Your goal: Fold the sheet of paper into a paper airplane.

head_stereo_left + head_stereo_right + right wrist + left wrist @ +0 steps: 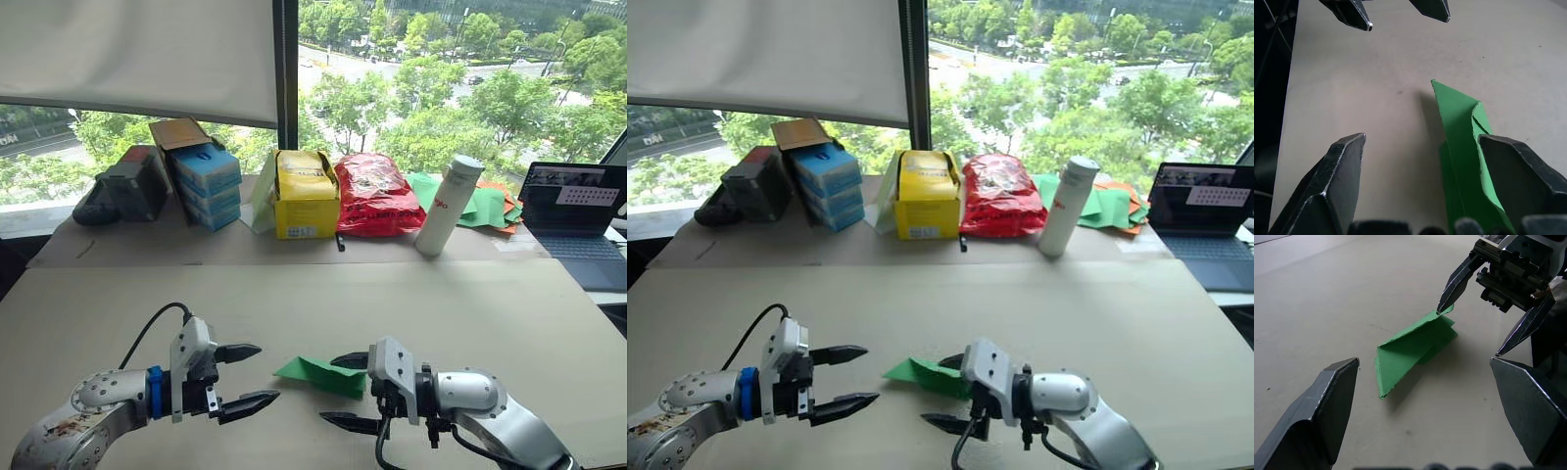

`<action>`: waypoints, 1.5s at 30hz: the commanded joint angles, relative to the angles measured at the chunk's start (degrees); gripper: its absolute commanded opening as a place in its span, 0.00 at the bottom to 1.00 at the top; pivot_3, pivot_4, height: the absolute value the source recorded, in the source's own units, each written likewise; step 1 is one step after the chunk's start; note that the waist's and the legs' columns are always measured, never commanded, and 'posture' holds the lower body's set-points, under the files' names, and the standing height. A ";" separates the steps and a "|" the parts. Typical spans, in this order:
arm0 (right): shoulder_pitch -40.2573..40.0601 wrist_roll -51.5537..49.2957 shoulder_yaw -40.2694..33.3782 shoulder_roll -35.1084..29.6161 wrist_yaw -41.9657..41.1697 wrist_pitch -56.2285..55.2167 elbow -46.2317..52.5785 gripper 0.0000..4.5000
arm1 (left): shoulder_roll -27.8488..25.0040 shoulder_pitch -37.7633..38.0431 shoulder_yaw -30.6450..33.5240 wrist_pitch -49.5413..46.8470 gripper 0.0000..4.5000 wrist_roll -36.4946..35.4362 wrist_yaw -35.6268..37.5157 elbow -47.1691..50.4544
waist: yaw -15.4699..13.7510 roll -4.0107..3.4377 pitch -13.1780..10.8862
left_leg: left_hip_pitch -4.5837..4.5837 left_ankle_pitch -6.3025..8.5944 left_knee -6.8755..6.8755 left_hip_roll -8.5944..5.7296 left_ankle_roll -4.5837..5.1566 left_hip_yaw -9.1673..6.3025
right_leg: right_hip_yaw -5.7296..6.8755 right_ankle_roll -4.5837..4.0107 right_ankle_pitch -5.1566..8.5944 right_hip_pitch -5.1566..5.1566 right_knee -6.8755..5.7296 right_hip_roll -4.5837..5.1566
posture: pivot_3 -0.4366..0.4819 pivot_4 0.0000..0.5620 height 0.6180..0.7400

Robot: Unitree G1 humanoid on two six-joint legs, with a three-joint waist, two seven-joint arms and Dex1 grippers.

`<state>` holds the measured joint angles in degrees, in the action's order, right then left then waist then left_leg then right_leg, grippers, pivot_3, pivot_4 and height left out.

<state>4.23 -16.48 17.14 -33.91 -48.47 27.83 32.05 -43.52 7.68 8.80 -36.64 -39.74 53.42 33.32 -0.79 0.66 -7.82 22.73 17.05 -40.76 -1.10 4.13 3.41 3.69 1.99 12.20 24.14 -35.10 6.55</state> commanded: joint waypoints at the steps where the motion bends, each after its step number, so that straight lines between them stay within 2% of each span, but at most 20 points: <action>1: 1.57 -0.59 -1.28 0.89 0.61 -0.66 -1.43 0.99 | -0.57 -1.35 -0.02 -0.55 1.00 -1.48 -0.54 2.40 | 0.02 -0.01 0.00 | 0.00 0.00 0.00 -0.01 0.00 0.00 | 0.00 0.00 0.00 0.00 0.00 0.00 | 0.48 0.27 1.00; 6: 5.17 -1.58 -3.53 2.98 1.99 0.17 -6.47 0.99 | -0.66 -3.25 -0.38 -0.56 1.00 -1.31 -0.86 1.82 | 0.08 -0.01 -0.01 | 0.00 -0.02 0.00 -0.03 -0.03 0.03 | -0.01 -0.01 -0.01 -0.04 -0.04 -0.04 | 0.48 0.27 1.00; 10: 5.50 -3.69 -4.87 2.08 -1.38 -2.04 -4.79 0.99 | -0.87 -3.65 -0.03 -0.08 1.00 -0.92 -0.78 1.36 | 0.10 -0.02 -0.01 | 0.08 -0.03 0.02 -0.05 -0.03 0.04 | -0.01 -0.01 0.00 -0.06 -0.05 -0.09 | 0.48 0.27 1.00; 16: 2.30 -11.28 -2.80 -4.55 -9.57 3.91 4.42 0.99 | -1.87 -2.92 0.00 -0.38 1.00 -1.31 -0.19 1.97 | 0.02 -0.09 -0.07 | 0.09 -0.02 0.01 -0.05 -0.02 0.04 | 0.01 0.00 0.00 -0.10 -0.01 -0.09 | 0.48 0.27 1.00; 22: 0.68 -5.91 2.59 -8.21 -9.97 2.07 3.63 0.99 | -2.79 -2.92 -0.24 -1.49 1.00 -2.51 -0.49 3.72 | 0.10 -0.06 -0.08 | 0.04 -0.03 0.00 0.00 -0.03 0.04 | -0.02 -0.01 0.00 -0.09 -0.04 -0.08 | 0.48 0.27 1.00; 26: 1.33 -2.63 3.53 -4.99 -6.37 0.02 -0.40 0.99 | -3.57 -3.17 -0.45 -2.24 1.00 -3.15 -0.11 3.95 | 0.10 -0.06 -0.08 | 0.06 -0.04 0.00 -0.02 -0.05 0.05 | -0.03 -0.02 0.00 -0.09 -0.05 -0.08 | 0.48 0.27 1.00; 36: 3.97 -4.84 0.07 -2.92 -4.77 1.99 -1.60 0.99 | -3.22 -4.24 -1.36 -1.82 1.00 -3.18 -0.26 2.78 | 0.06 -0.07 -0.09 | 0.05 -0.04 -0.01 -0.04 -0.06 0.05 | -0.02 0.00 0.00 -0.10 -0.05 -0.09 | 0.48 0.27 1.00; 45: 10.05 -4.92 -1.73 1.09 -1.04 5.33 -10.65 0.99 | -2.55 -4.91 -1.95 -1.79 1.00 -3.64 -0.39 2.40 | 0.13 -0.07 -0.10 | 0.06 -0.06 0.00 -0.05 -0.07 0.09 | -0.02 -0.01 0.00 -0.08 -0.09 -0.14 | 0.48 0.27 1.00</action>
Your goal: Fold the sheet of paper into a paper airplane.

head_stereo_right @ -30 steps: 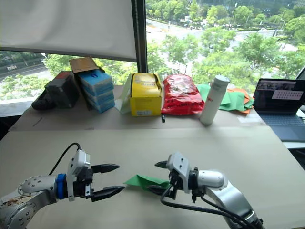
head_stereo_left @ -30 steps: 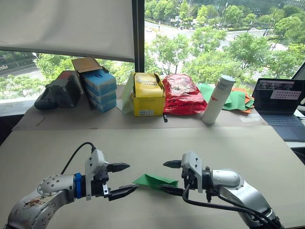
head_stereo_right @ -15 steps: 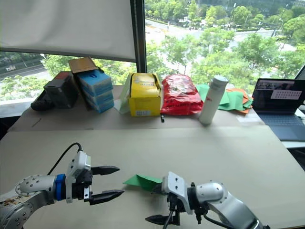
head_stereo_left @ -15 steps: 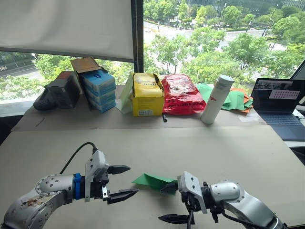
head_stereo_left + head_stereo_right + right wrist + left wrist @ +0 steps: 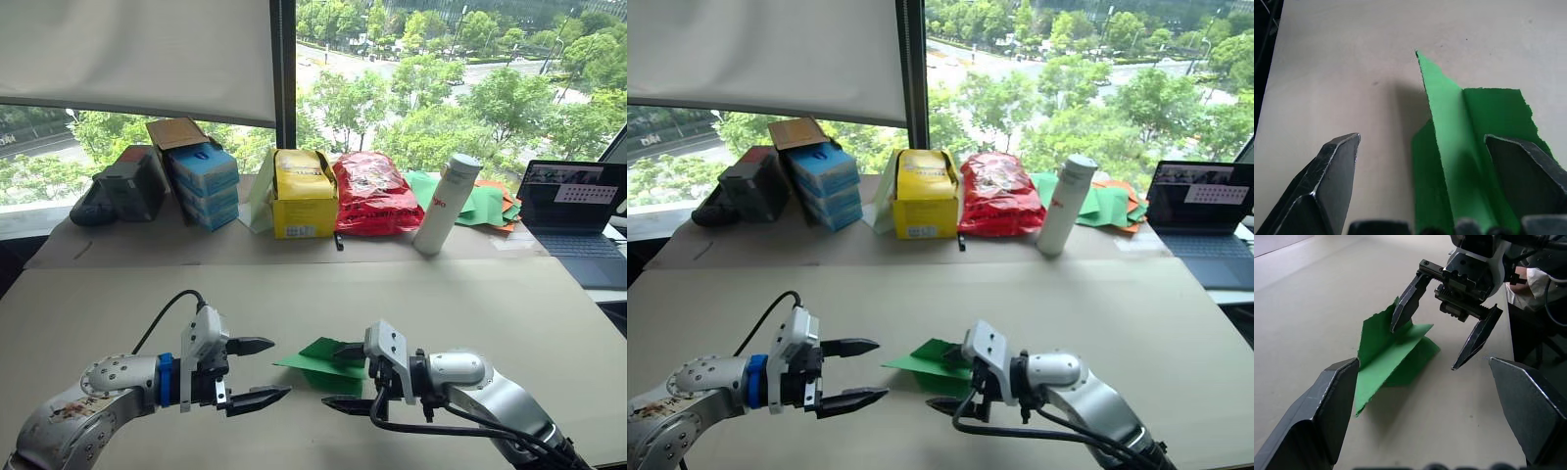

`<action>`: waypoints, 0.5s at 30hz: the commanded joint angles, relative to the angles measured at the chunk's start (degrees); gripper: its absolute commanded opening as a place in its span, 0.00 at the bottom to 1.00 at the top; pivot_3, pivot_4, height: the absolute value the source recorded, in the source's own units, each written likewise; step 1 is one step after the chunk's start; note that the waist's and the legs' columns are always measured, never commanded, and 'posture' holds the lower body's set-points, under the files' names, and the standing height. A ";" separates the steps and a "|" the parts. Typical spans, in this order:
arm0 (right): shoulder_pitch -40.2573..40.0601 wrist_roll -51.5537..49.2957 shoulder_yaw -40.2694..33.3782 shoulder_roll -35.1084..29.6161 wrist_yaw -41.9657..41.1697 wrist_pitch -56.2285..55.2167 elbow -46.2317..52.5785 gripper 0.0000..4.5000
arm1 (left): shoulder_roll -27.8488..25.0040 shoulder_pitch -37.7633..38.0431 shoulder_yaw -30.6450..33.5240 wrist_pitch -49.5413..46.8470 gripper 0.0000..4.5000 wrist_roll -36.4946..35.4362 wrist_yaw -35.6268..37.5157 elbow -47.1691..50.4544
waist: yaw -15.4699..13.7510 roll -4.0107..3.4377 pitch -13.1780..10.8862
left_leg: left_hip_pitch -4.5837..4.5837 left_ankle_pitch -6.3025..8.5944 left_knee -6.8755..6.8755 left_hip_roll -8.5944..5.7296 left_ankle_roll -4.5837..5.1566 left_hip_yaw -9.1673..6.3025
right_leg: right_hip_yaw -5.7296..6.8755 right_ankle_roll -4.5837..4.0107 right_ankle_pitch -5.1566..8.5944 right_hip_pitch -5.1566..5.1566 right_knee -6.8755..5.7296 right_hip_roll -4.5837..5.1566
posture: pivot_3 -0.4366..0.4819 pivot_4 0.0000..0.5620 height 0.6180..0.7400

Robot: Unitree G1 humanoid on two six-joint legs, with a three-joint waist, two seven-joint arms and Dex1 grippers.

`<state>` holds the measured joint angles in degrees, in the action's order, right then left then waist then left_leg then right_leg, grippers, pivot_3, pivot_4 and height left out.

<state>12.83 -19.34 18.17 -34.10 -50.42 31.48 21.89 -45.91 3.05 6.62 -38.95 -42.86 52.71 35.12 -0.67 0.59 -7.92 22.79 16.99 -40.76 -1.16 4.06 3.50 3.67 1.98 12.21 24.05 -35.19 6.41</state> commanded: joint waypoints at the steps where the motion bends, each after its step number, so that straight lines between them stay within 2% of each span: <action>1: 1.75 -2.55 -3.19 1.39 0.64 2.11 -0.51 0.99 | -0.14 -0.23 0.21 0.59 1.00 -0.49 0.34 0.62 | -0.03 -0.01 0.00 | 0.01 -0.01 0.00 0.00 -0.01 0.01 | 0.00 0.00 0.00 0.01 0.00 0.00 | 0.48 0.27 1.00; 9: 3.18 -8.26 -7.13 0.74 -1.32 5.35 3.03 0.99 | 0.40 -0.07 -0.24 0.97 1.00 -0.16 0.13 0.59 | -0.01 -0.02 -0.01 | 0.01 -0.01 0.00 -0.01 0.00 0.01 | 0.00 0.01 0.00 0.00 -0.01 0.01 | 0.48 0.27 1.00; 12: 5.37 -7.92 -7.18 -0.49 -2.27 5.35 3.06 0.99 | 0.46 -0.08 -0.40 1.22 1.00 0.23 0.27 0.23 | 0.01 -0.03 -0.02 | 0.01 -0.01 0.00 -0.01 -0.01 0.01 | -0.01 0.00 0.00 0.00 -0.02 0.01 | 0.48 0.27 1.00; 15: 8.70 -3.36 -4.19 -2.30 -3.12 2.99 1.67 0.99 | 0.50 -0.06 -0.76 1.62 1.00 0.83 0.33 -0.04 | 0.03 -0.04 -0.02 | 0.00 -0.01 0.00 -0.01 0.00 0.01 | -0.01 0.00 0.00 0.00 -0.02 0.00 | 0.48 0.27 1.00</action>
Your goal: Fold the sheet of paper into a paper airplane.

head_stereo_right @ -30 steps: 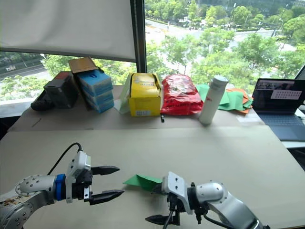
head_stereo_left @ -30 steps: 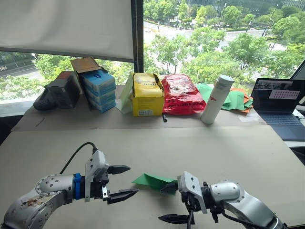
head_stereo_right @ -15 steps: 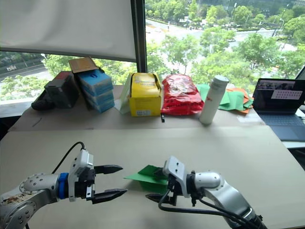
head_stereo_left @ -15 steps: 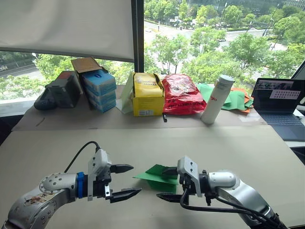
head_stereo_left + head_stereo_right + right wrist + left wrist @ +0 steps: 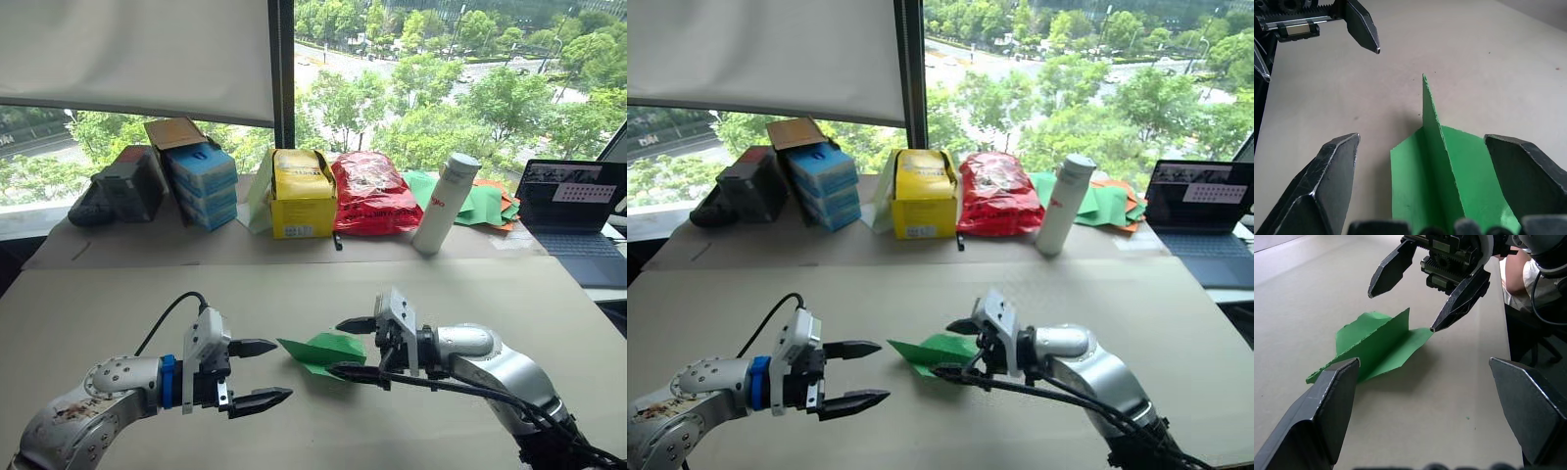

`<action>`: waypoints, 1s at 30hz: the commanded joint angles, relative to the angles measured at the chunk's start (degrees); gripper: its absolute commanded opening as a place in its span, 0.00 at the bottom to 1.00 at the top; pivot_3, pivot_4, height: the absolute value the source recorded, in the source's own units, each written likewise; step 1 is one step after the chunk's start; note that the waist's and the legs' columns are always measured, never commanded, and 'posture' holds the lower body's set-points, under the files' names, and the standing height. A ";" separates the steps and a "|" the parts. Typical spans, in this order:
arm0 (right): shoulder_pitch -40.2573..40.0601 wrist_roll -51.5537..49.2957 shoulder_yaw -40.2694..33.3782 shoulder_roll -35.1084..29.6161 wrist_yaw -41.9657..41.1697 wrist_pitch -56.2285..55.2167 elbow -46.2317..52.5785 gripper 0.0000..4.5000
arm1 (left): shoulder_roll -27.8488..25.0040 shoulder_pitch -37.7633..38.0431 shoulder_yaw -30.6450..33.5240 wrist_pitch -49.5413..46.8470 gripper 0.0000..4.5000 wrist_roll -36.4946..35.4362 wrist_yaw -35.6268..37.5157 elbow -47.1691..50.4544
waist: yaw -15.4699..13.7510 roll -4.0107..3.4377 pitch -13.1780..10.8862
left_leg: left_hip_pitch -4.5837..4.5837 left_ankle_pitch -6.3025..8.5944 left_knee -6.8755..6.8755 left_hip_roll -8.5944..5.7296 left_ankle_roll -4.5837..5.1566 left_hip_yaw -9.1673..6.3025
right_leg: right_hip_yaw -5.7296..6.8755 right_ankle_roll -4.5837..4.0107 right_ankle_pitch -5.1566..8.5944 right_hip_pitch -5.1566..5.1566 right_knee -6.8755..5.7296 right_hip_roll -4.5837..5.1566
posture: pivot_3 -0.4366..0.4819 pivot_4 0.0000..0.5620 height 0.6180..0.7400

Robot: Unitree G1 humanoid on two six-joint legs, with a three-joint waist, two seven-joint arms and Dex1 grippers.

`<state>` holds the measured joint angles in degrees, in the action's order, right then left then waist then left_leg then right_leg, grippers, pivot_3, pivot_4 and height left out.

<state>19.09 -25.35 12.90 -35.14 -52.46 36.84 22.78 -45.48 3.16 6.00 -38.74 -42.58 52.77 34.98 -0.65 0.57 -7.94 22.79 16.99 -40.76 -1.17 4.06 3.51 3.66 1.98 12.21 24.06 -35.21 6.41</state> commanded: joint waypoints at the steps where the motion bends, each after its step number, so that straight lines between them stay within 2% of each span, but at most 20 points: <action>1: 4.72 7.14 4.06 -2.42 -0.63 -3.52 -0.64 0.99 | 0.16 -0.25 -0.21 1.42 1.00 0.58 0.20 0.11 | 0.03 -0.01 -0.01 | 0.01 0.00 0.00 0.00 0.00 0.01 | 0.00 0.00 0.00 0.02 -0.01 0.00 | 0.48 0.27 1.00; 4: 9.41 14.67 10.05 -5.07 -1.10 -3.68 -2.59 0.99 | 0.76 -0.31 -0.31 1.39 1.00 0.50 -0.35 0.20 | 0.15 -0.02 -0.01 | 0.01 -0.01 -0.01 -0.01 0.00 0.06 | 0.00 0.00 0.00 0.05 -0.03 -0.02 | 0.48 0.27 1.00; 7: 12.64 16.74 12.51 -5.84 -1.20 1.40 -0.87 0.99 | 0.97 0.09 -0.34 1.76 1.00 1.15 -0.70 0.32 | 0.03 -0.02 -0.02 | 0.06 -0.01 0.00 -0.01 0.00 0.05 | 0.02 0.00 0.00 0.08 -0.02 -0.02 | 0.48 0.27 1.00; 11: 15.79 14.85 13.93 -5.57 -1.28 12.91 5.13 0.99 | 1.15 1.48 -0.46 2.53 1.00 1.76 -0.88 0.43 | 0.07 -0.03 -0.03 | 0.09 -0.01 -0.02 -0.01 0.00 0.04 | 0.03 0.00 0.00 0.08 0.00 0.01 | 0.48 0.27 1.00; 15: 17.80 14.93 15.47 -4.83 0.01 18.92 8.40 0.99 | 1.57 2.18 -0.30 2.83 1.00 2.08 -1.08 0.43 | 0.04 -0.03 -0.03 | 0.08 -0.01 -0.02 0.02 -0.01 0.03 | 0.02 0.00 0.00 0.08 0.00 0.02 | 0.48 0.27 1.00; 28: 18.70 16.92 20.12 -2.75 4.53 21.53 6.16 0.99 | 2.52 3.46 -0.56 3.91 1.00 2.49 -1.33 0.71 | 0.14 -0.03 -0.03 | 0.07 -0.01 -0.01 -0.02 -0.01 0.02 | 0.03 -0.01 0.00 0.09 -0.01 0.04 | 0.48 0.27 1.00; 30: 18.75 16.63 20.17 -2.54 4.61 21.70 6.24 0.88 | 2.52 3.59 -0.73 4.18 1.00 2.64 -1.23 0.55 | 0.17 -0.03 -0.03 | 0.07 -0.01 -0.01 -0.01 -0.02 0.02 | 0.04 -0.01 0.00 0.10 -0.02 0.03 | 0.48 0.27 1.00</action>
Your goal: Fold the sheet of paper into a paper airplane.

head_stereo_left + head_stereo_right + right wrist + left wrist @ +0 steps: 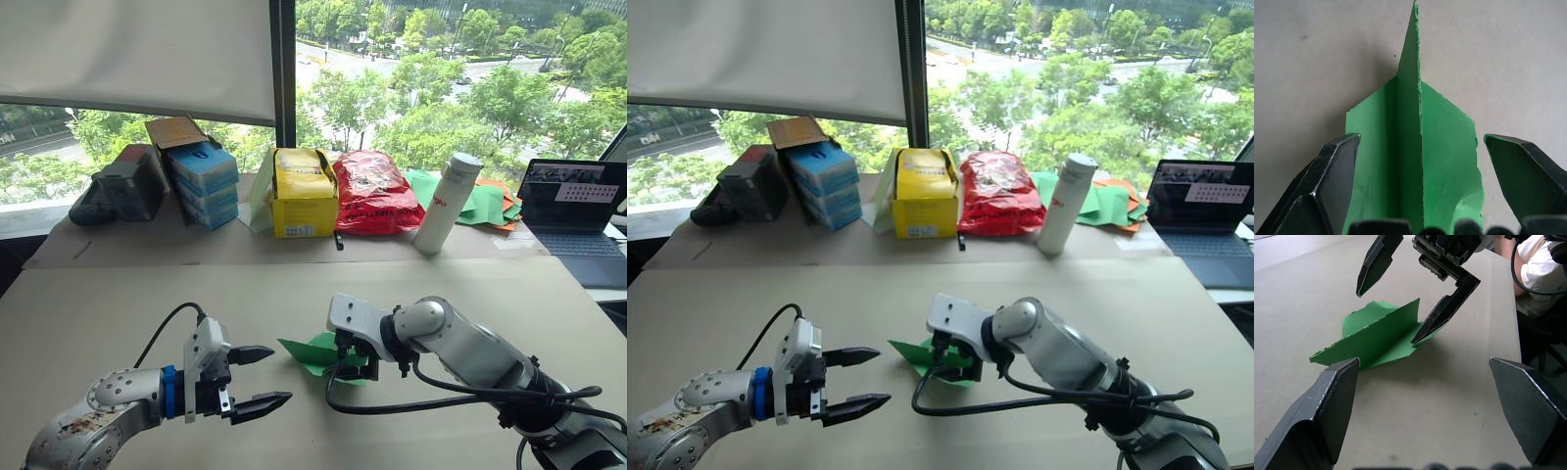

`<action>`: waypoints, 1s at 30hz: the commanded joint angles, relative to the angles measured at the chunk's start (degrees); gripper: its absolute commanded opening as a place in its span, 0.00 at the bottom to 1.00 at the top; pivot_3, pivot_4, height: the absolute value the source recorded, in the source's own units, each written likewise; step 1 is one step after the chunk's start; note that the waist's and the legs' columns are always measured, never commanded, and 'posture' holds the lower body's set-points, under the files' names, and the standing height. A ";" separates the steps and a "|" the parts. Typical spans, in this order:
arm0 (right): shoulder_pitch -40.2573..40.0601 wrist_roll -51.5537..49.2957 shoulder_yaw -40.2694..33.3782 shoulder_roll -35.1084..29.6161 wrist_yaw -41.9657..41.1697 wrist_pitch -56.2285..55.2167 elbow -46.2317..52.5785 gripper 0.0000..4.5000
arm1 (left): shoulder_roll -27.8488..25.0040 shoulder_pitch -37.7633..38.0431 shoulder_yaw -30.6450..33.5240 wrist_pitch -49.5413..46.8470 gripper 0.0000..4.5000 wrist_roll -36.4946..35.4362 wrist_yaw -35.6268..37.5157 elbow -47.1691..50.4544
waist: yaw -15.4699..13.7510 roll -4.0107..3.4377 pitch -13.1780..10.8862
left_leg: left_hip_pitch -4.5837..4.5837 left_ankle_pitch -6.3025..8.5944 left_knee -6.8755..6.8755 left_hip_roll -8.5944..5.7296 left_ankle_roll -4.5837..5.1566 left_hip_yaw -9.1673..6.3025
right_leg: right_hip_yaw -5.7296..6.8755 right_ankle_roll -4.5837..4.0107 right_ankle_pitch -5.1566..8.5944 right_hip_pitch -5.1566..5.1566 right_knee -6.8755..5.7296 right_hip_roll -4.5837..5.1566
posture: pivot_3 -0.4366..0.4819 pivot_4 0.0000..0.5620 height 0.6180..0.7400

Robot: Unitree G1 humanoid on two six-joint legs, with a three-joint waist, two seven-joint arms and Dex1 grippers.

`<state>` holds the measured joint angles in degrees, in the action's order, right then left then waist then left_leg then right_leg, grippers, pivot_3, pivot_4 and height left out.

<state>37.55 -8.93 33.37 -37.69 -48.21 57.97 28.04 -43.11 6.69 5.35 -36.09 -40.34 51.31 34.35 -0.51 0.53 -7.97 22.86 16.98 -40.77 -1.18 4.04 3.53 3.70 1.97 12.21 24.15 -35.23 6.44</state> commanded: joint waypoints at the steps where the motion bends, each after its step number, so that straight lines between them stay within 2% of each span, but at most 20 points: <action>1: 0.31 0.18 -0.26 0.07 0.41 0.62 1.07 0.81 | 0.17 0.11 -0.19 1.64 1.00 0.50 0.21 1.14 | 0.05 0.00 0.00 | 0.00 0.00 0.00 0.00 0.00 0.00 | 0.00 0.00 0.00 0.00 0.00 0.00 | 0.48 0.27 1.00; 11: 0.09 0.72 0.89 0.38 0.84 -0.27 -0.11 0.04 | 0.31 -0.19 -0.92 2.09 1.00 0.87 -0.02 0.92 | 0.06 0.00 0.00 | 0.00 0.00 0.00 0.00 0.00 0.00 | 0.00 0.00 0.00 0.00 0.00 0.00 | 0.48 0.27 1.00; 12: 0.02 0.81 1.09 0.46 0.93 -0.42 -0.28 0.00 | 0.31 -0.21 -0.94 2.11 1.00 0.89 -0.02 0.92 | 0.07 0.00 0.00 | 0.00 0.00 0.00 0.00 0.00 0.00 | 0.00 0.00 0.00 0.00 0.00 -0.01 | 0.48 0.27 1.00; 18: -0.16 1.07 0.97 0.41 0.75 -1.19 -0.88 0.00 | 0.33 -0.56 -0.82 2.08 1.00 0.84 -0.15 0.80 | 0.10 0.00 0.00 | -0.02 0.00 0.00 0.00 0.00 0.00 | 0.00 0.00 0.00 -0.02 0.00 -0.01 | 0.48 0.27 1.00; 21: -0.05 -0.26 -1.60 0.64 0.69 -0.38 -0.24 0.00 | 0.51 -1.05 -0.82 1.93 1.00 0.59 -0.31 0.77 | 0.10 0.00 0.00 | -0.02 0.00 0.00 0.00 0.00 0.00 | 0.00 0.00 0.00 -0.02 0.00 -0.01 | 0.48 0.27 1.00; 25: 0.57 -3.86 -14.25 -0.18 2.43 4.51 -0.44 0.00 | 1.61 -4.14 0.15 0.92 1.00 -1.75 -1.45 0.90 | -0.27 0.00 -0.03 | 0.04 0.00 -0.03 -0.02 0.00 0.00 | 0.02 0.01 -0.01 -0.01 -0.01 0.01 | 0.48 0.27 1.00; 30: -0.89 -3.54 -27.87 -1.14 8.62 9.72 -6.60 0.00 | 3.63 -8.49 -0.86 1.12 1.00 -1.93 -3.42 1.17 | -0.27 0.00 -0.02 | 0.04 0.00 -0.03 -0.06 0.01 -0.01 | 0.02 0.04 -0.03 -0.03 0.01 0.02 | 0.48 0.27 1.00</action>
<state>37.31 -12.57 10.66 -38.06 -42.11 65.87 22.62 -40.16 -0.66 4.39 -35.35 -41.16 48.74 34.25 -0.78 0.54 -7.99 22.91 16.98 -40.79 -1.24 4.05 3.53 3.71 2.01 12.17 24.13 -35.22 6.45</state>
